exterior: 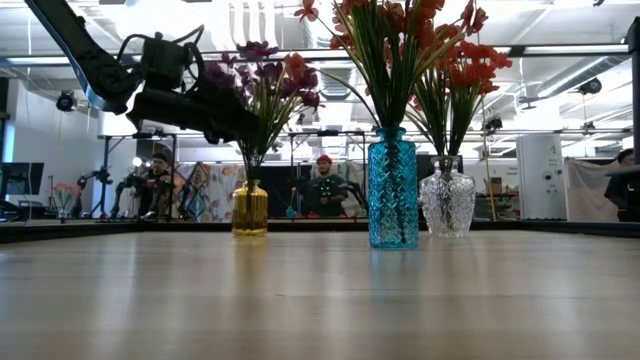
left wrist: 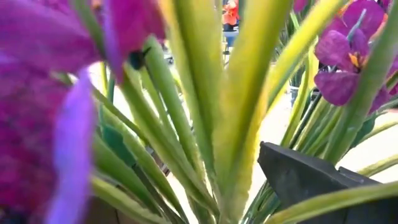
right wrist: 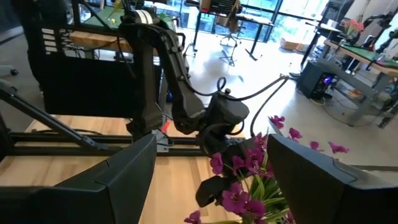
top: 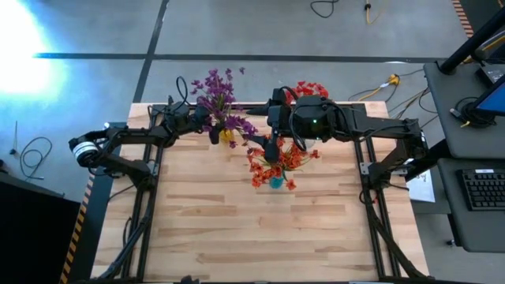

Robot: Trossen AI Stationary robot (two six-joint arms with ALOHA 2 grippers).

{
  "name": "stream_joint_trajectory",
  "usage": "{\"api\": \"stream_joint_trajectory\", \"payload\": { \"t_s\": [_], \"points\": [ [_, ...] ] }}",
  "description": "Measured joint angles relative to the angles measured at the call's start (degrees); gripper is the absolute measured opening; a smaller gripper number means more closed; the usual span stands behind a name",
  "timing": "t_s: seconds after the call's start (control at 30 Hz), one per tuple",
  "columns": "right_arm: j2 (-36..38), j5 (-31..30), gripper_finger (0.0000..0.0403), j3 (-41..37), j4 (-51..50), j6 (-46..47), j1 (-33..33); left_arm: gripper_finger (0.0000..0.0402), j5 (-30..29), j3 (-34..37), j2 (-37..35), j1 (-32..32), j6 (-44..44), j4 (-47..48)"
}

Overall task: Sort flowers into vase by color
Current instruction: Put the violet flowers into the yellow vase

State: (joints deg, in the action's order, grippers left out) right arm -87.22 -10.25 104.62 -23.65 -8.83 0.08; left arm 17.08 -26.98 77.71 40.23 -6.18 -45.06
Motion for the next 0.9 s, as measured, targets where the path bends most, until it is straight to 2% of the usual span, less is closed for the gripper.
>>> {"api": "stream_joint_trajectory", "payload": {
  "t_s": [0.63, 0.9],
  "points": [
    [0.0, -0.3, 0.0304, 0.0, 0.0, 0.3, 0.0, 0.0298, -0.1, -0.1, -0.5, 0.0, 4.0, 3.1],
    [0.0, -0.3, 0.0304, 0.0, -0.1, 0.3, 0.0, 0.0315, -0.2, -0.1, -5.0, 0.0, 3.9, 7.6]
  ]
}}
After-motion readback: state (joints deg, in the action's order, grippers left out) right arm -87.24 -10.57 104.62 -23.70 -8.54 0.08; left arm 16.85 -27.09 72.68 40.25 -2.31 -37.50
